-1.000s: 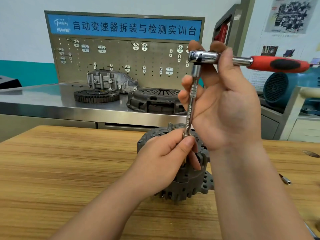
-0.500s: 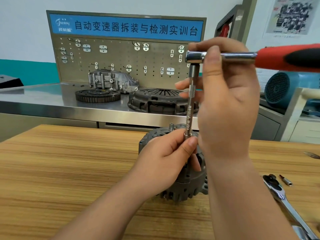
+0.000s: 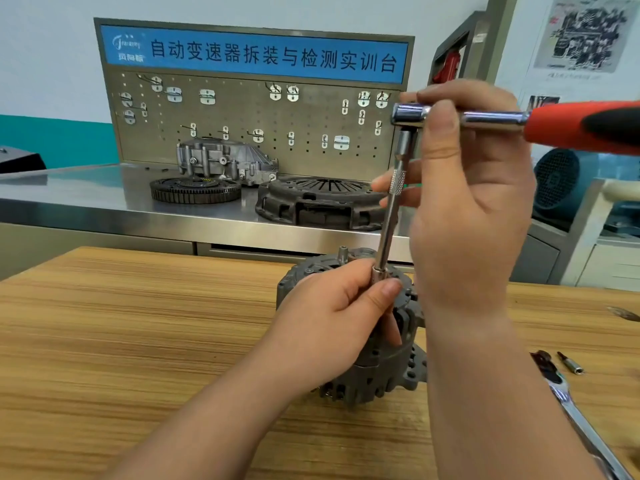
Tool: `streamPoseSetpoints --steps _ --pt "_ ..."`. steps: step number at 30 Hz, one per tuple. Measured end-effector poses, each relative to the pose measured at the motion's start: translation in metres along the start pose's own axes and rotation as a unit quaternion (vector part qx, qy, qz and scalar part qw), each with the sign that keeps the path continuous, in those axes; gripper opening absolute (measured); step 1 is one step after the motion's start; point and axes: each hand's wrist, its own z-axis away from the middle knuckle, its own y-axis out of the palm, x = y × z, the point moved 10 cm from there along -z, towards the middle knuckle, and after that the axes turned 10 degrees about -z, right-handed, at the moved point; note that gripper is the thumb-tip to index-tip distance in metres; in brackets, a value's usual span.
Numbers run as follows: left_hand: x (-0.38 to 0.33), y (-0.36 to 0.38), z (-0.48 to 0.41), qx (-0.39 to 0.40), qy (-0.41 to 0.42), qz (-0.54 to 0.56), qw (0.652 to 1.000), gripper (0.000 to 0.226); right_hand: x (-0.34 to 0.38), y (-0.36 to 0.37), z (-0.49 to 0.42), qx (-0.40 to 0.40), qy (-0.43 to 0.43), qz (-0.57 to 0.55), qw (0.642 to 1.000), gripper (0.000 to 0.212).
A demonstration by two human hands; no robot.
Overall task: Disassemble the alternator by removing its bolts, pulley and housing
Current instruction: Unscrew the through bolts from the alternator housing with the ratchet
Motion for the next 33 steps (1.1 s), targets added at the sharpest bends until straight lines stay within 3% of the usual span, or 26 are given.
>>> streamPoseSetpoints --steps 3,6,9,13,15,17,20,22,24,28,33 --pt "0.0 -0.001 0.0 -0.003 -0.001 -0.004 1.0 0.033 0.01 0.005 0.001 0.018 -0.052 0.063 0.997 0.014" --pt "-0.001 -0.001 0.001 -0.008 0.003 0.012 1.0 0.035 -0.008 0.002 0.003 -0.012 0.056 -0.017 0.998 0.013" --pt "-0.004 -0.002 0.002 0.0 0.013 0.019 1.0 0.042 -0.028 0.002 0.007 -0.038 0.161 -0.148 0.975 0.016" --pt "-0.005 -0.003 0.002 0.002 0.023 0.008 1.0 0.04 -0.043 0.006 0.009 -0.051 0.239 -0.293 0.924 0.024" --pt "-0.003 -0.003 0.0 -0.002 0.019 0.018 1.0 0.042 -0.044 0.008 0.01 -0.051 0.246 -0.306 0.918 0.024" --pt "-0.002 -0.003 -0.001 -0.007 0.016 0.027 0.999 0.042 -0.038 0.005 0.009 -0.05 0.21 -0.245 0.945 0.019" --pt "0.001 -0.003 -0.001 -0.013 0.001 0.028 1.0 0.035 -0.012 0.004 0.005 -0.027 0.085 -0.063 0.994 0.012" --pt "0.003 -0.003 -0.001 -0.016 -0.006 0.018 1.0 0.027 0.006 0.011 0.004 0.004 -0.01 0.05 0.999 0.011" --pt "0.004 -0.003 -0.002 -0.017 -0.01 0.02 1.0 0.024 0.012 0.014 0.005 0.016 -0.044 0.092 0.995 0.011" --pt "-0.002 -0.003 0.0 -0.014 0.011 0.028 0.999 0.044 -0.012 0.002 0.005 -0.034 0.089 -0.031 0.995 0.013" --pt "-0.003 -0.002 0.001 0.004 0.016 0.03 0.999 0.044 -0.043 0.003 0.01 -0.062 0.236 -0.253 0.936 0.022"
